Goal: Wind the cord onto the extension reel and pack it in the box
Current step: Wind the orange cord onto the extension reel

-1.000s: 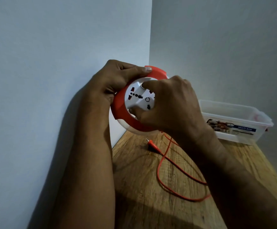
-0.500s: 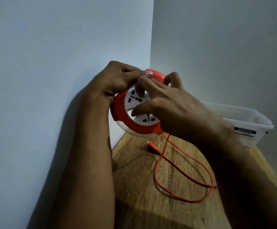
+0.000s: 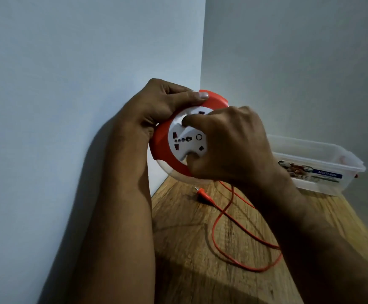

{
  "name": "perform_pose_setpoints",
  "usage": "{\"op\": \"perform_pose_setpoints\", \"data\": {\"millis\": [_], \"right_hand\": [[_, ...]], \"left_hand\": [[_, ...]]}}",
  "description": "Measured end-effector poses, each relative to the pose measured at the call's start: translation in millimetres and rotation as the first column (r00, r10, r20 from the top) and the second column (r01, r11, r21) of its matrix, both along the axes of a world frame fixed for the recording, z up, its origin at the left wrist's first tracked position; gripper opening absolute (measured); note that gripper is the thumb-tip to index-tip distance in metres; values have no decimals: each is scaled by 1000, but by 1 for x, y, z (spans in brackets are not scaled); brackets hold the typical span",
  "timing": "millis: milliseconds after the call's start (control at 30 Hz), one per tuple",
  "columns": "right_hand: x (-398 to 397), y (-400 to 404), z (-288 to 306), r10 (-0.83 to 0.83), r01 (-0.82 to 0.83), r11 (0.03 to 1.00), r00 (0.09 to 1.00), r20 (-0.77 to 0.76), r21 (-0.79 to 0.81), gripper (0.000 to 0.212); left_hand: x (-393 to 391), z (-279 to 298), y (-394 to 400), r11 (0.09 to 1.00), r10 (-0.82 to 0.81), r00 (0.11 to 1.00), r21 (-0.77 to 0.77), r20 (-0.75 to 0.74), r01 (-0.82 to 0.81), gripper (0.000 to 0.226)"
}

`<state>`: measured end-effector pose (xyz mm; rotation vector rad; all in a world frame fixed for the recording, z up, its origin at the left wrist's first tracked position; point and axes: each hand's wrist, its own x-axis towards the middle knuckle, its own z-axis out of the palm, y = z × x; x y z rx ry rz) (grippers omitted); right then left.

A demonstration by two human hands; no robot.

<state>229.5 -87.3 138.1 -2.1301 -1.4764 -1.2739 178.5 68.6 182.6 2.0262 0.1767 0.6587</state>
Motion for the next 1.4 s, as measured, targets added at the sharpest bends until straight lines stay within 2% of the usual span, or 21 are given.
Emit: {"op": "perform_pose_setpoints", "data": {"millis": [100, 200, 300, 367, 500, 667, 867, 1000, 1100, 1233, 1300, 1400], "right_hand": [[-8, 7, -3, -36, 43, 996, 995, -90, 75, 51], [-16, 0, 9, -54, 50, 998, 989, -135, -37, 48], [-17, -14, 25, -28, 23, 990, 999, -33, -136, 36], [-14, -19, 31, 31, -30, 977, 999, 5, -213, 34], [-12, -18, 27, 50, -32, 892, 998, 27, -451, 52], [-14, -9, 20, -17, 64, 852, 995, 95, -520, 58], [-4, -6, 9, 10, 24, 930, 996, 90, -368, 49], [3, -8, 12, 58, -21, 924, 995, 85, -383, 54], [5, -9, 14, 24, 15, 949, 993, 118, -316, 59], [1, -4, 5, 15, -13, 997, 1000, 26, -73, 55], [-3, 2, 0, -23, 24, 999, 999, -41, 39, 54], [-7, 5, 1, -61, 66, 997, 992, -110, 41, 52]], "left_hand": [[1, -1, 1, 1000, 2, 1000, -24, 10, -2, 14], [2, -4, 6, 999, 46, 999, -11, -6, -46, 19], [0, -4, 15, 997, 81, 997, 7, -1, -81, 30], [-3, -4, 15, 996, 78, 997, 42, 3, -78, 29], [-4, -1, 8, 997, 58, 998, 52, -13, -57, 20], [-2, -2, 12, 996, 59, 998, 70, -26, -57, 21], [1, -1, 9, 997, 24, 999, 80, -40, -20, 23], [2, -1, 5, 997, 21, 999, 82, -45, -17, 20], [1, -1, 3, 995, 30, 999, 98, -44, -26, 16], [-2, 0, 2, 1000, 10, 1000, 21, -11, -10, 18], [0, 0, 1, 1000, -4, 1000, 7, -4, 4, 17], [2, 0, -1, 1000, 18, 1000, 0, -11, -18, 16]]}}
